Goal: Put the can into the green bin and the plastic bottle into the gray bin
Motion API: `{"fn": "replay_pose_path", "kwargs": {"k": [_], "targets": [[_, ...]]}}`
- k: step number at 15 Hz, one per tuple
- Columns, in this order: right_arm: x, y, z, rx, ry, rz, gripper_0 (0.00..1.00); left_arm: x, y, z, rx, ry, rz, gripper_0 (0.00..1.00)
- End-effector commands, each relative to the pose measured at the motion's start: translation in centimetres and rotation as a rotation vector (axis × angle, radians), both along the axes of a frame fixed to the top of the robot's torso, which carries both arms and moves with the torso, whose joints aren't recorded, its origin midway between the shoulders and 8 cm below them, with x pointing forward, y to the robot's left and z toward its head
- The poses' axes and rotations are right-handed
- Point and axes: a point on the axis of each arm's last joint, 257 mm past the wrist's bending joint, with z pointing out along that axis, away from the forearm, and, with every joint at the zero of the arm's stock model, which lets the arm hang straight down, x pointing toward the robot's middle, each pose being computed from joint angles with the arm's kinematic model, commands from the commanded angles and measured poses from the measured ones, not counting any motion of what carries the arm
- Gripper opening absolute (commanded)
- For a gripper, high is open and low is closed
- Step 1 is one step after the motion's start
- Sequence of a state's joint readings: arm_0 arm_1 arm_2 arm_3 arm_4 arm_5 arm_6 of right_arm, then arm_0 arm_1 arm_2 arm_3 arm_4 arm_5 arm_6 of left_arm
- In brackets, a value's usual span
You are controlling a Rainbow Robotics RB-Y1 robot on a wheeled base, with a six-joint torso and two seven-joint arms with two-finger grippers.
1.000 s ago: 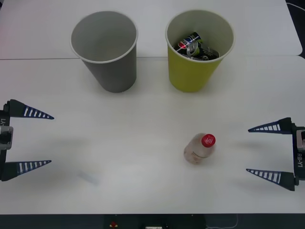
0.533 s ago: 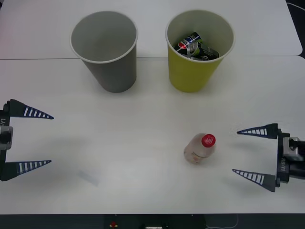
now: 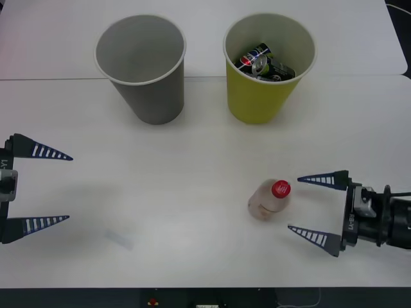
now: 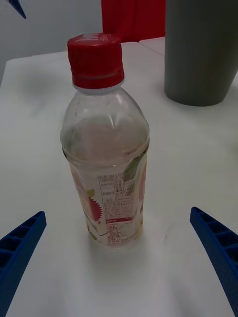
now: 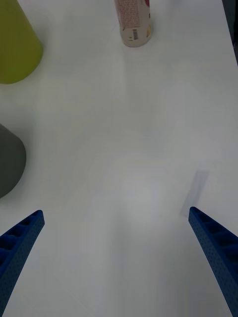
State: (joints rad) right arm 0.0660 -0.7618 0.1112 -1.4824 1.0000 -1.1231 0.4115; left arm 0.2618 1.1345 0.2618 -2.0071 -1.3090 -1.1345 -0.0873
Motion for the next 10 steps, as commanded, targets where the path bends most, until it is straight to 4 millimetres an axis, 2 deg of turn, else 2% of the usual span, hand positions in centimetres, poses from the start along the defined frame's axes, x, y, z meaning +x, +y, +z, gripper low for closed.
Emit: {"fn": "replay_pose_path", "kwargs": {"k": [1, 6, 10], "targets": [[0.6, 1.7, -0.7, 0.045, 0.006, -0.005, 1.00, 0.0, 0.0, 0.0, 0.000, 0.000, 0.000, 1.00], [1.8, 4.8, -1.6, 0.083, -0.006, -0.013, 1.00, 0.0, 0.0, 0.0, 0.000, 0.000, 0.000, 1.00], [1.9, 6.3, -1.8, 0.100, -0.008, -0.016, 1.00, 0.0, 0.0, 0.0, 0.000, 0.000, 0.000, 1.00]]}}
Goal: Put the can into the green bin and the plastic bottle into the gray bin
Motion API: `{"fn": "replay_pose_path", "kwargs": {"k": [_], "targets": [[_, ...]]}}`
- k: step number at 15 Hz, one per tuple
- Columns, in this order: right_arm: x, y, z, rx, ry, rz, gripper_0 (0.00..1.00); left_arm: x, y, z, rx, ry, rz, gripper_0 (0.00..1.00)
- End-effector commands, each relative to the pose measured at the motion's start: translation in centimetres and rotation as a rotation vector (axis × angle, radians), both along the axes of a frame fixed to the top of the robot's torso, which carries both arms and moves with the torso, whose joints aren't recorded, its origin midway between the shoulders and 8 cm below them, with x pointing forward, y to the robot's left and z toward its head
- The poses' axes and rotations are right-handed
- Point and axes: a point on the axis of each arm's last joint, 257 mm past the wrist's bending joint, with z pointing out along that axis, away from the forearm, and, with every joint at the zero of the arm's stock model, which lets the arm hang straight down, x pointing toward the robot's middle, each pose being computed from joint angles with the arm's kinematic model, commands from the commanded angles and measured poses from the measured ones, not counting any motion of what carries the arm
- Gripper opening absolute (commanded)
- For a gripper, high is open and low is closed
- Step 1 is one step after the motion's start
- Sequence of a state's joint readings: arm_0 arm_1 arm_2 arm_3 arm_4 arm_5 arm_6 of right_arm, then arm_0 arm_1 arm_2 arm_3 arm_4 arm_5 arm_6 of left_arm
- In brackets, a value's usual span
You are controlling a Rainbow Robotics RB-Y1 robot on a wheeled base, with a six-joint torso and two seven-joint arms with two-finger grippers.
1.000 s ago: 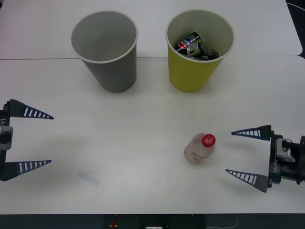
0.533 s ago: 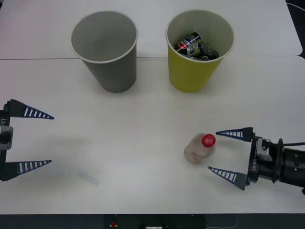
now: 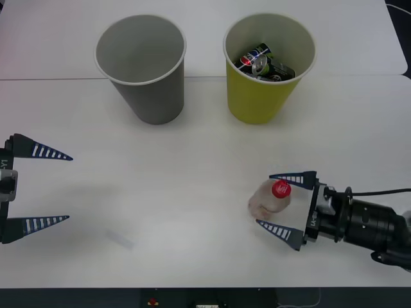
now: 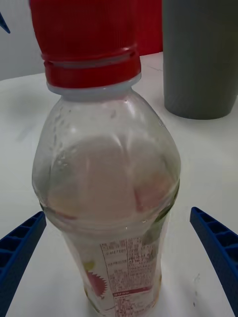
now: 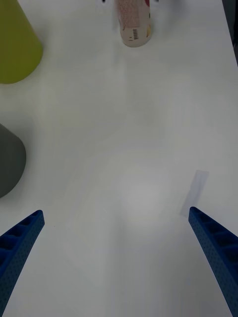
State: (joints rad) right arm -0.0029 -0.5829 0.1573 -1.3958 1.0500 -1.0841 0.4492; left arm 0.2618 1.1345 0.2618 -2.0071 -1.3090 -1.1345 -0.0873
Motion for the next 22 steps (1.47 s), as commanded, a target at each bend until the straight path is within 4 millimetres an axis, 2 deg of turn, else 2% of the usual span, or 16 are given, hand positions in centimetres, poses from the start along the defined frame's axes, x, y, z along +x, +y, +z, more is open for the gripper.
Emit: {"fn": "replay_pose_path", "kwargs": {"k": [1, 2, 4, 5, 12, 22], "targets": [[0.0, 0.7, -0.2, 0.007, 0.001, -0.001, 1.00, 0.0, 0.0, 0.0, 0.000, 0.000, 0.000, 1.00], [0.0, 0.8, -0.2, 0.007, -0.001, 0.000, 0.94, 0.0, 0.0, 0.0, 0.000, 0.000, 0.000, 1.00], [0.0, 1.0, -0.2, 0.009, -0.001, 0.000, 0.10, 0.0, 0.0, 0.0, 0.000, 0.000, 0.000, 1.00], [0.1, 1.1, -0.2, 0.010, -0.003, 0.002, 0.00, 0.0, 0.0, 0.0, 0.000, 0.000, 0.000, 1.00], [0.3, 1.5, 0.0, 0.018, 0.002, 0.001, 0.00, 0.0, 0.0, 0.0, 0.000, 0.000, 0.000, 1.00], [-1.5, 2.0, 5.1, 0.035, 0.185, 0.074, 0.00, 0.0, 0.0, 0.0, 0.000, 0.000, 0.000, 1.00]]}}
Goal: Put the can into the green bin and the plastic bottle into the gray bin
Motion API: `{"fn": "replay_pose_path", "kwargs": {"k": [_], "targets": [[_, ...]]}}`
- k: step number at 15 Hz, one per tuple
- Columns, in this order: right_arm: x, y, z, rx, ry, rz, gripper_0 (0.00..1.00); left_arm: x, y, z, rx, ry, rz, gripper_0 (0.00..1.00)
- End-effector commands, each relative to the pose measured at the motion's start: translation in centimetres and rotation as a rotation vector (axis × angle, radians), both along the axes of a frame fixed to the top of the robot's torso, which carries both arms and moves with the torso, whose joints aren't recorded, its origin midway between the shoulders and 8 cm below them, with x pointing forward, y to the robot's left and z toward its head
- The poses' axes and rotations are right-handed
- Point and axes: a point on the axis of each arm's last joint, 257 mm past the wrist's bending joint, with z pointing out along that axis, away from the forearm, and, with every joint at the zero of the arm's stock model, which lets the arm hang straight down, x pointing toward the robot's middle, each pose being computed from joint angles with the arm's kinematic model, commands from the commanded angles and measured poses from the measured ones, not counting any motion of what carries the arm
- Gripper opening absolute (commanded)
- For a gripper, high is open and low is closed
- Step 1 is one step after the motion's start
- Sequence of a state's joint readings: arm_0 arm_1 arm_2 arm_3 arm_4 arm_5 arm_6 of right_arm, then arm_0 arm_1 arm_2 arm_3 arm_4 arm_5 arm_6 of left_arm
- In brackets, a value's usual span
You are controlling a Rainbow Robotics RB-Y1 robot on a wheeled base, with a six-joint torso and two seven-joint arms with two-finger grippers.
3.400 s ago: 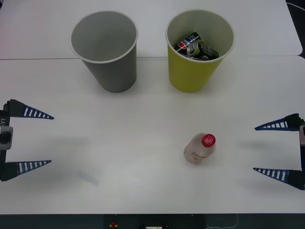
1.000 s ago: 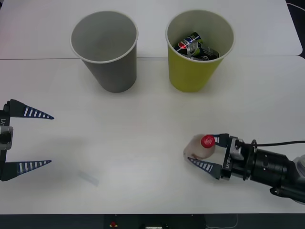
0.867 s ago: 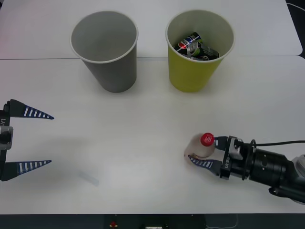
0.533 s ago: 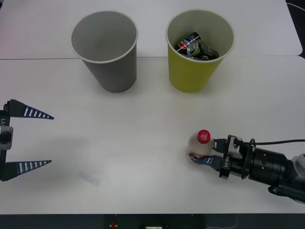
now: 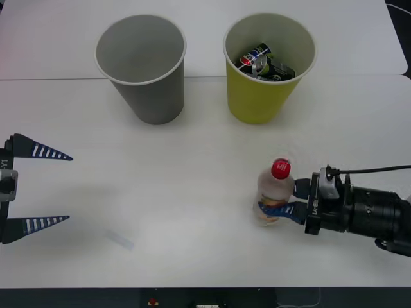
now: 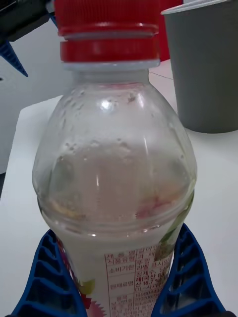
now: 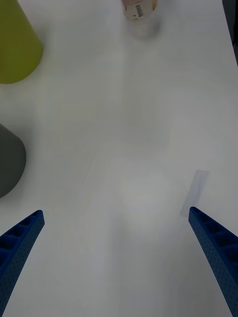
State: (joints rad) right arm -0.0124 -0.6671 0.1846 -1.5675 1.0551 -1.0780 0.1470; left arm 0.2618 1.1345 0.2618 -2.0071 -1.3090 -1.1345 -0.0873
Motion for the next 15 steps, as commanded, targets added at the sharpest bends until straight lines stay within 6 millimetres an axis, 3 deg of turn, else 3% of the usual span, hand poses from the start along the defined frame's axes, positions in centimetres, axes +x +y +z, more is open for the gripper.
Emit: {"fn": "replay_pose_path", "kwargs": {"k": [1, 9, 15], "targets": [[-0.5, 0.4, 1.6, -0.024, 0.068, 0.009, 0.00, 0.0, 0.0, 0.0, 0.000, 0.000, 0.000, 1.00], [-1.9, 3.3, 7.3, -0.048, 0.224, -0.119, 0.00, 0.0, 0.0, 0.0, 0.000, 0.000, 0.000, 1.00], [-2.7, 3.7, 11.0, -0.127, 0.275, -0.222, 0.00, 0.0, 0.0, 0.0, 0.000, 0.000, 0.000, 1.00]]}}
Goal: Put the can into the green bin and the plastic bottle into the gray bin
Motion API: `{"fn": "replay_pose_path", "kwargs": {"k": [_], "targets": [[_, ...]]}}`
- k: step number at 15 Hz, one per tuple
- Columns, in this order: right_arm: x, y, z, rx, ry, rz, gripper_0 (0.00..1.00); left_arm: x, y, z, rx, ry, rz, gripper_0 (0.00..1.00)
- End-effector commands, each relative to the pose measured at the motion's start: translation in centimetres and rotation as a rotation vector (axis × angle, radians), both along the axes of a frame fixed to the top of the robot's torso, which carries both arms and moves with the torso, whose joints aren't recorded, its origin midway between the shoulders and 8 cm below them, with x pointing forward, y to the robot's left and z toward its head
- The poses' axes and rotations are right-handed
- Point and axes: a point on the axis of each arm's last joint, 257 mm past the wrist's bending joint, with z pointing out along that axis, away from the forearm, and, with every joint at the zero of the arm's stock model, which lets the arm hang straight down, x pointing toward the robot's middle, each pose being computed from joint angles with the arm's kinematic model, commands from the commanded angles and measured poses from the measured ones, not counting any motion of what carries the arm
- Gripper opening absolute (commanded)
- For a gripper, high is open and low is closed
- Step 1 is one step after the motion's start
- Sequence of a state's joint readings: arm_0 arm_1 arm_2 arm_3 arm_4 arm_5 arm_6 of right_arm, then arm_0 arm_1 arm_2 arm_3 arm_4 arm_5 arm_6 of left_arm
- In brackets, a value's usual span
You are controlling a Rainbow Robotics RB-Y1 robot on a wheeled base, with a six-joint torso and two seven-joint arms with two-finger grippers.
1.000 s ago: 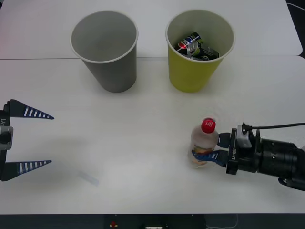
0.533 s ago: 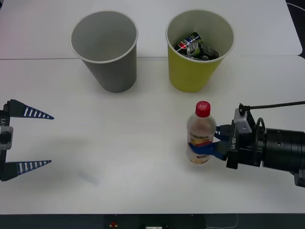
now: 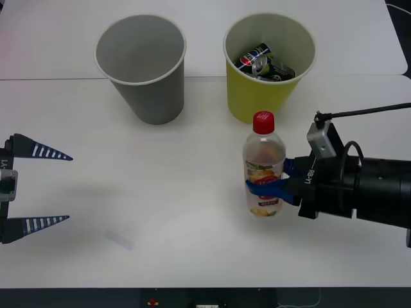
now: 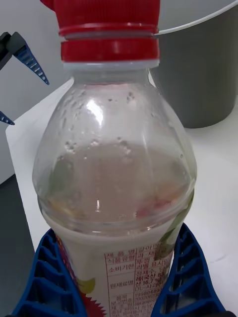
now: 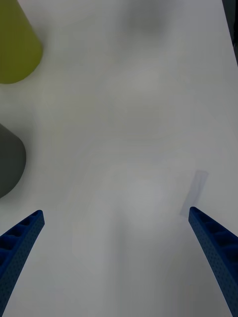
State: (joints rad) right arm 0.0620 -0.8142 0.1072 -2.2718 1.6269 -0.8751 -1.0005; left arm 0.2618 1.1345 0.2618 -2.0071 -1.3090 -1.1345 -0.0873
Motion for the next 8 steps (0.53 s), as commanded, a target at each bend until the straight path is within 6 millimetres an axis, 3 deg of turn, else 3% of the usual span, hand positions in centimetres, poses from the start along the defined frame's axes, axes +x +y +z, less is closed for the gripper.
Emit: {"fn": "replay_pose_path", "kwargs": {"k": [1, 4, 8], "targets": [[-0.7, 0.3, 1.7, -0.049, 0.024, -0.024, 0.00, 0.0, 0.0, 0.0, 0.000, 0.000, 0.000, 1.00], [-1.2, 1.6, 3.8, -0.077, 0.033, -0.034, 0.00, 0.0, 0.0, 0.0, 0.000, 0.000, 0.000, 1.00], [0.1, 3.1, 6.6, -0.127, -0.047, 0.018, 0.00, 0.0, 0.0, 0.0, 0.000, 0.000, 0.000, 1.00]]}}
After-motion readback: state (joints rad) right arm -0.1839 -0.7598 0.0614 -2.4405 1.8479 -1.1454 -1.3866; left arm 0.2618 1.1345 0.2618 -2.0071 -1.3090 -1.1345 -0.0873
